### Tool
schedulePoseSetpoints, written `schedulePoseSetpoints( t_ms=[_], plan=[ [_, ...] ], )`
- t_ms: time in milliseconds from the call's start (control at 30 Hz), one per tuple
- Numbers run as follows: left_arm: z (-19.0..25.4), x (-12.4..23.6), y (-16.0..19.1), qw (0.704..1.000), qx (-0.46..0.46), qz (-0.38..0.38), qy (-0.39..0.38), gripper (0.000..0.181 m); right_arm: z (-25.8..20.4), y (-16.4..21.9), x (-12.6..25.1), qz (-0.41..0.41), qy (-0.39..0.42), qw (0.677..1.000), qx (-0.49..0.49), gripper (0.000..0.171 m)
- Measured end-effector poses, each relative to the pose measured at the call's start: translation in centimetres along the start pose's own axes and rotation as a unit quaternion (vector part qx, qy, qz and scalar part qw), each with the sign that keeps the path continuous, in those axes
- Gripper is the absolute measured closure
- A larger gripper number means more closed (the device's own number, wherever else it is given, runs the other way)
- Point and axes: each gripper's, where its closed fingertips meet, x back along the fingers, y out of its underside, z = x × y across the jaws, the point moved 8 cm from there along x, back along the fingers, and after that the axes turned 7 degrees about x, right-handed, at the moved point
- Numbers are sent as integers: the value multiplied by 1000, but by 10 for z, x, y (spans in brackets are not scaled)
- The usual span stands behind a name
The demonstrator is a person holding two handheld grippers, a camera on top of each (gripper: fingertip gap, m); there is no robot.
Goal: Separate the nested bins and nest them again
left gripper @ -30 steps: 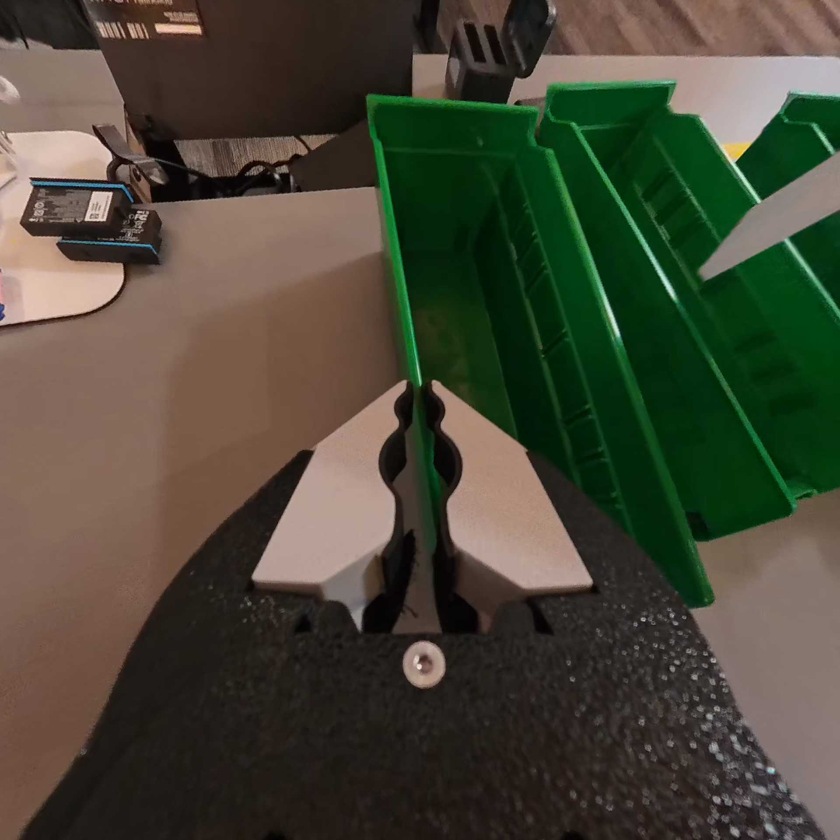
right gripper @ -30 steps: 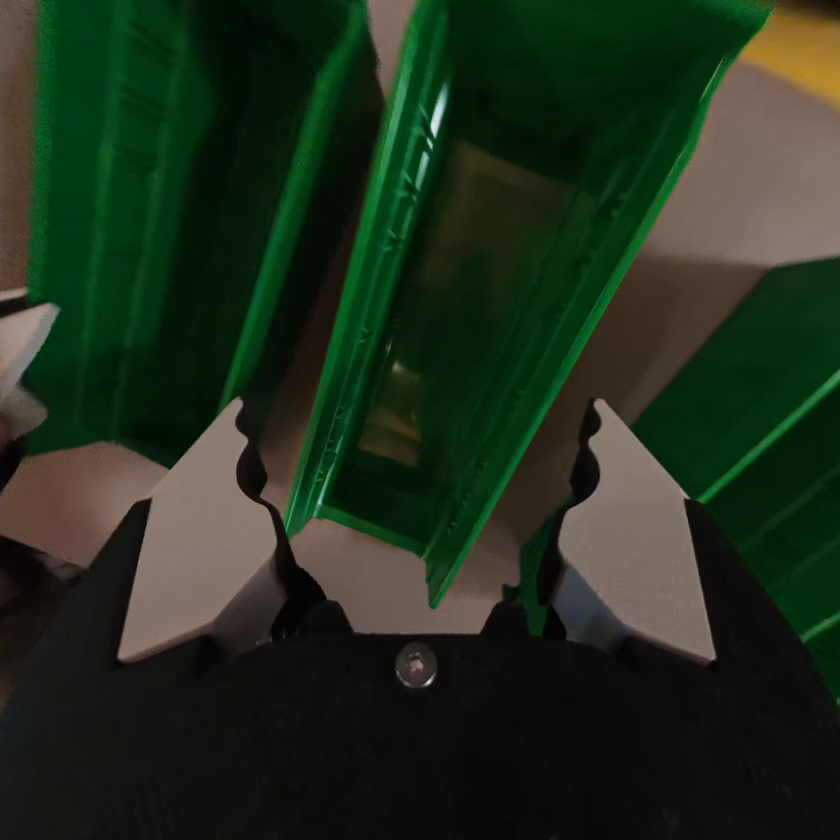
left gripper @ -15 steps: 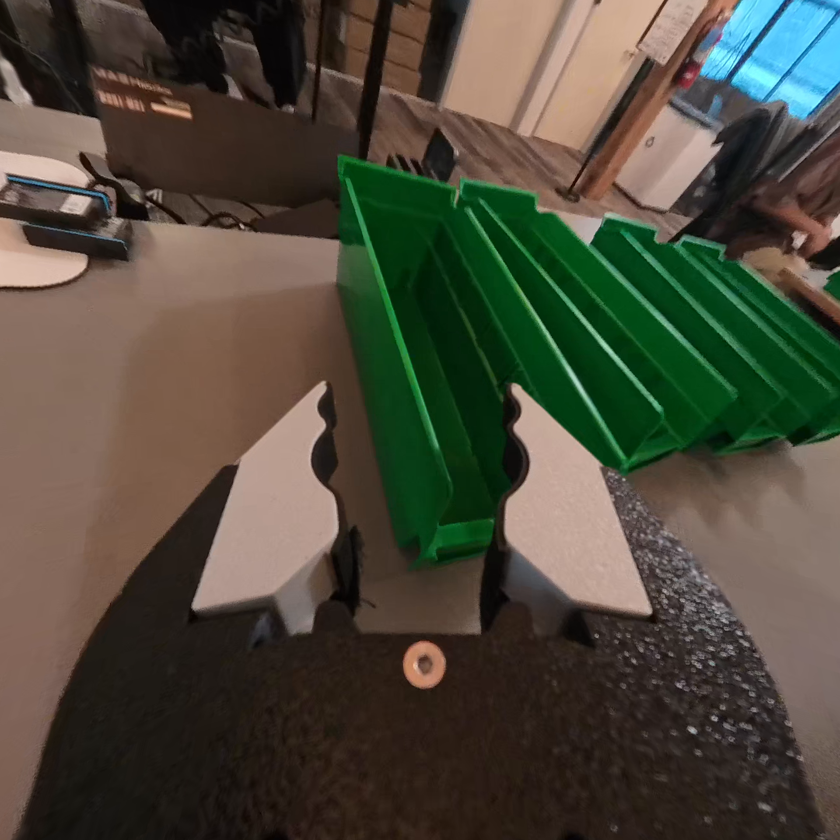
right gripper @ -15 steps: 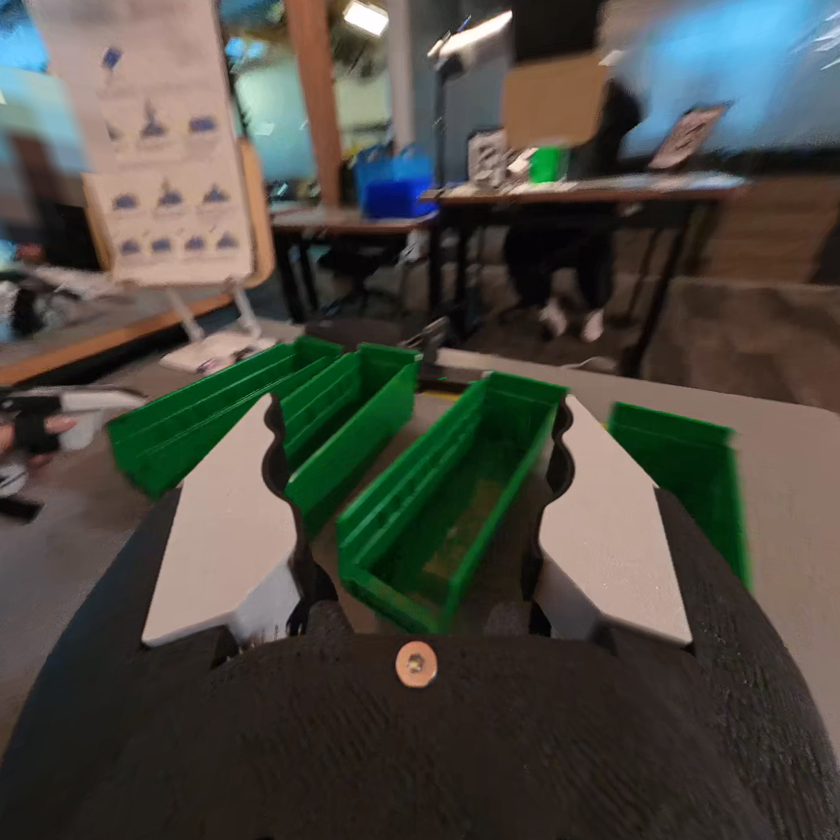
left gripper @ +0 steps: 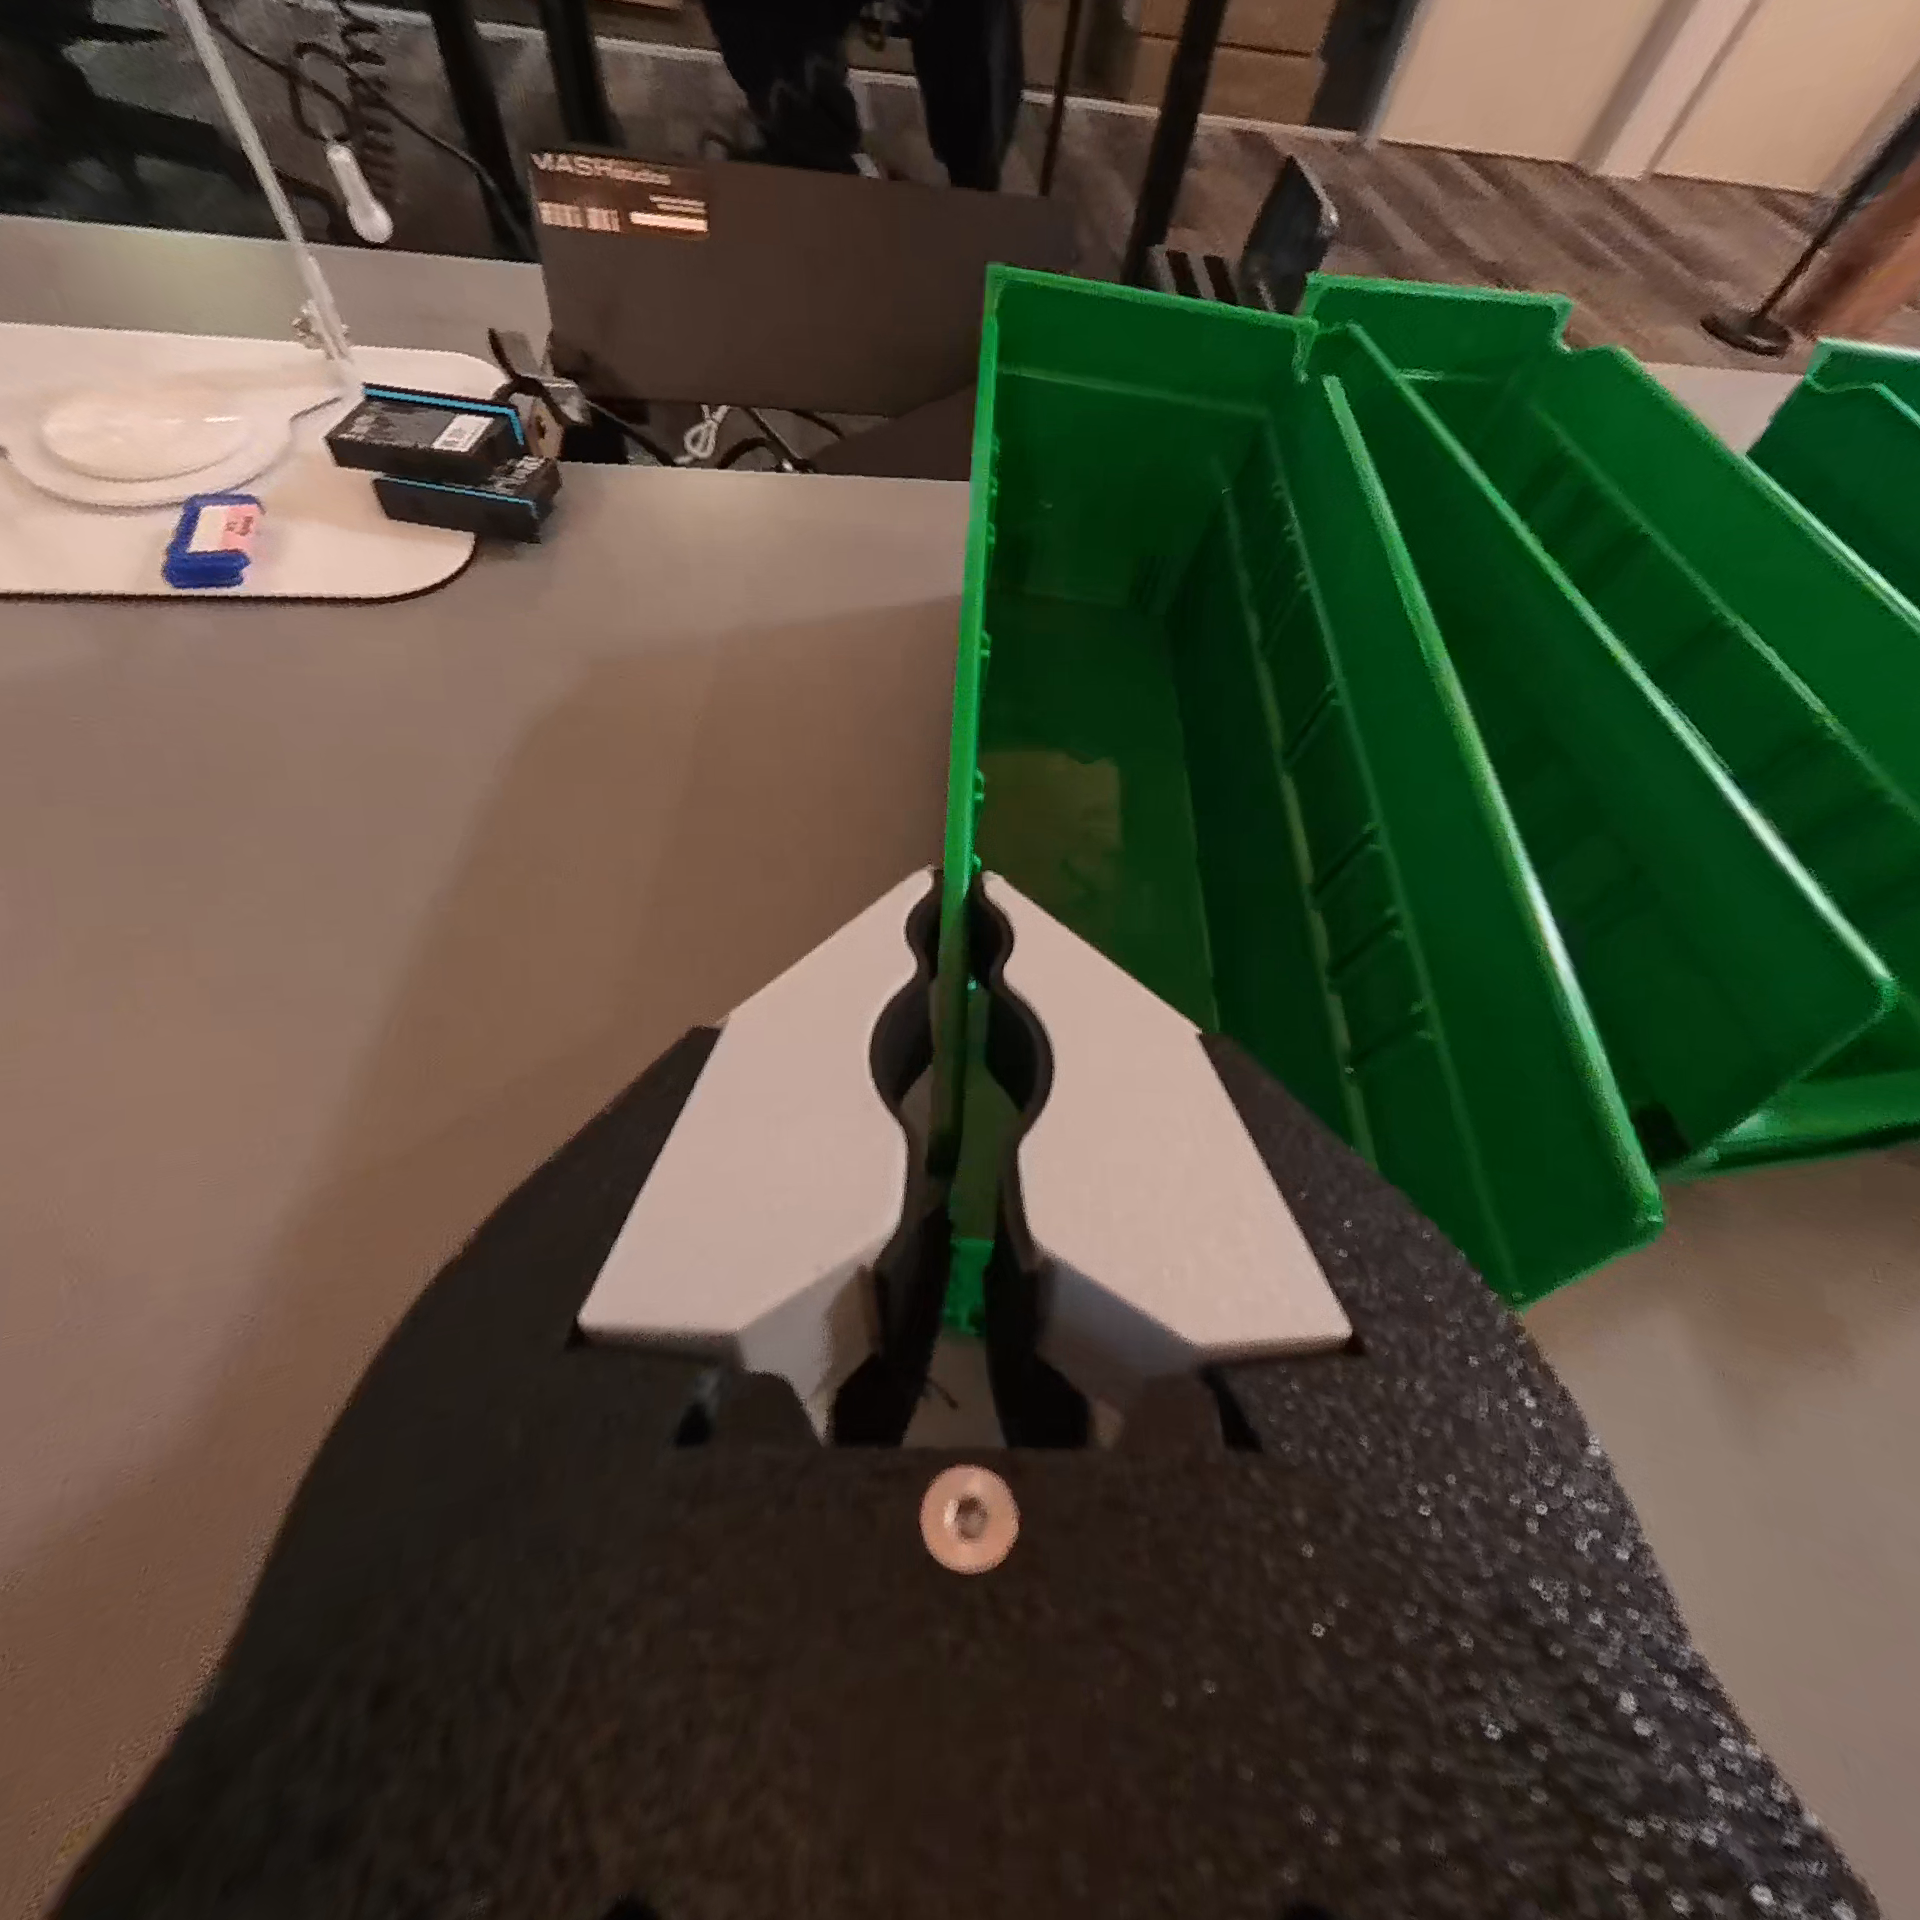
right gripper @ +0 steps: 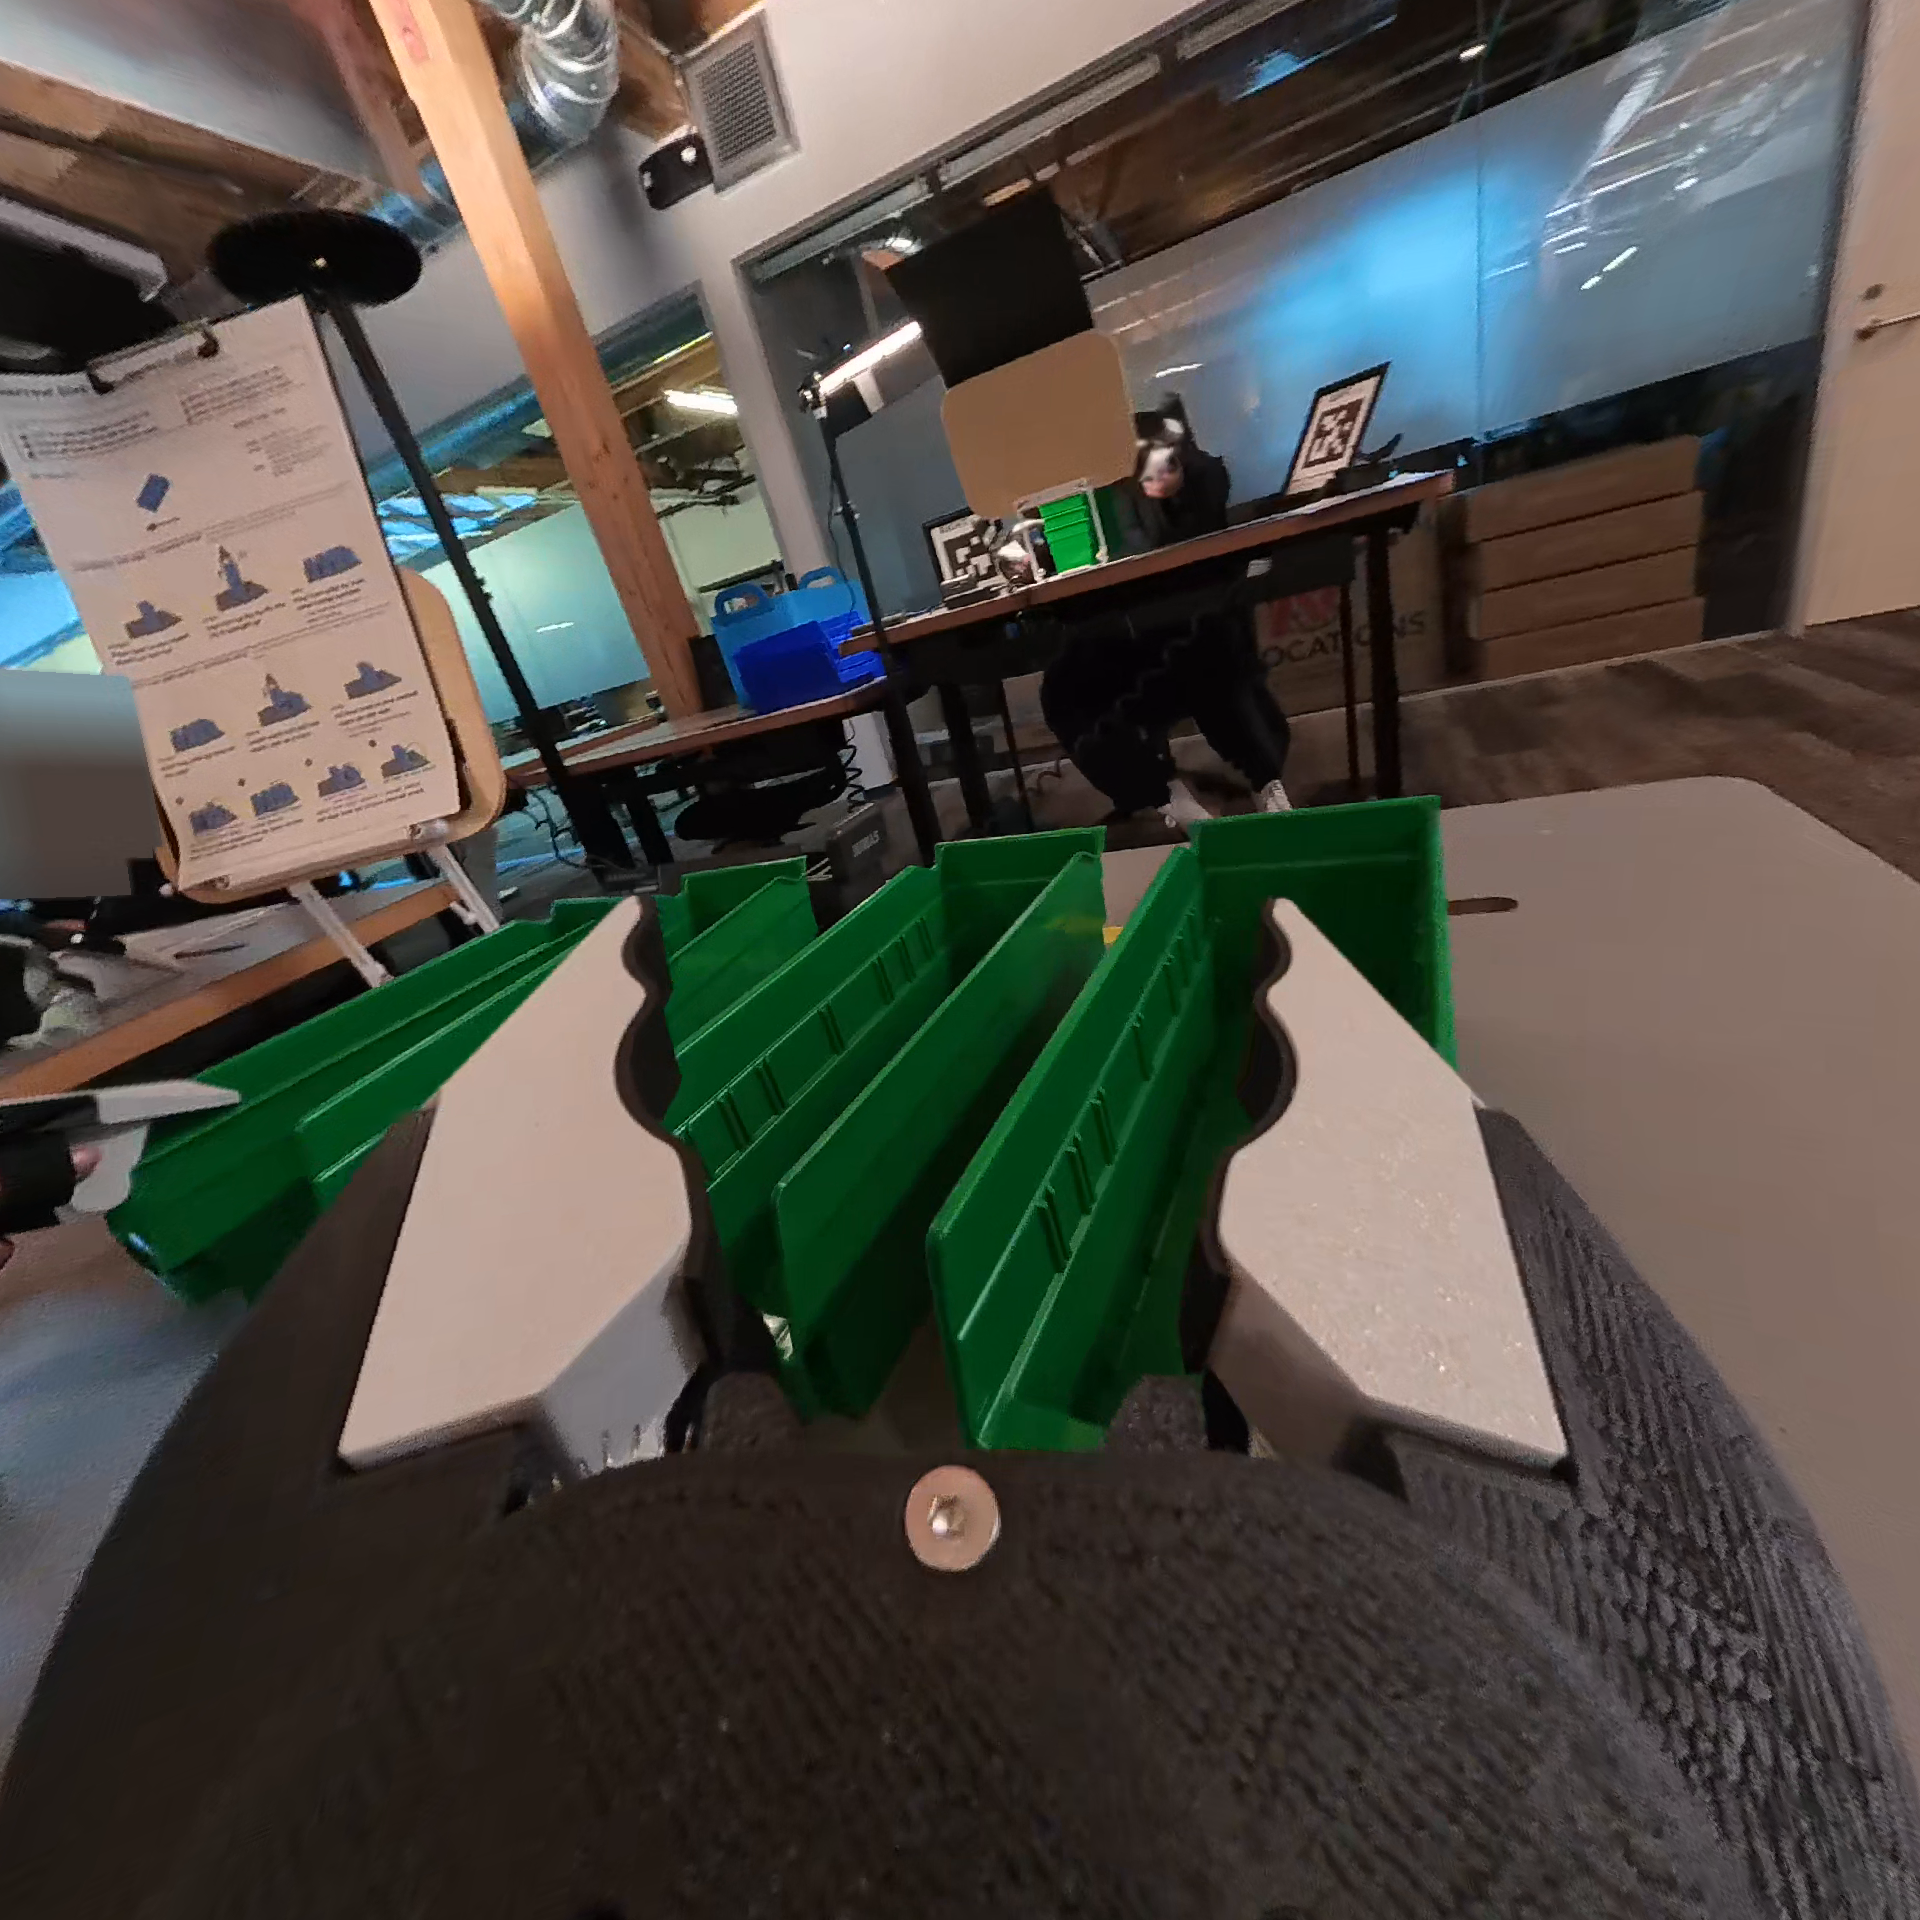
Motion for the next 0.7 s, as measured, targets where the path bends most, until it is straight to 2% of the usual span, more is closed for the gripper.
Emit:
schedulePoseSetpoints(
  t_ms=[233,400,433,500,533,600,700],
  plan=[
    [-5,6,4,998,20,28,-43,181,-8,-3,-20,-6,-40,998,44,65],
    [-3,5,4,998,24,38,-42,180,-12,-9,-28,10,-63,997,47,65],
    [-2,7,4,998,28,43,-33,172,-13,-11,-30,16,-67,997,45,65],
    [0,16,3,997,43,65,-18,127,-13,-13,-31,29,-71,996,45,65],
    [-1,23,2,995,48,81,-11,114,-13,-14,-31,35,-69,996,49,65],
    [-5,38,1,992,57,114,-6,96,-9,-16,-29,47,-58,995,61,65],
    [-12,65,0,985,63,157,-8,81,1,-24,-26,71,-29,994,79,65]
  ],
)
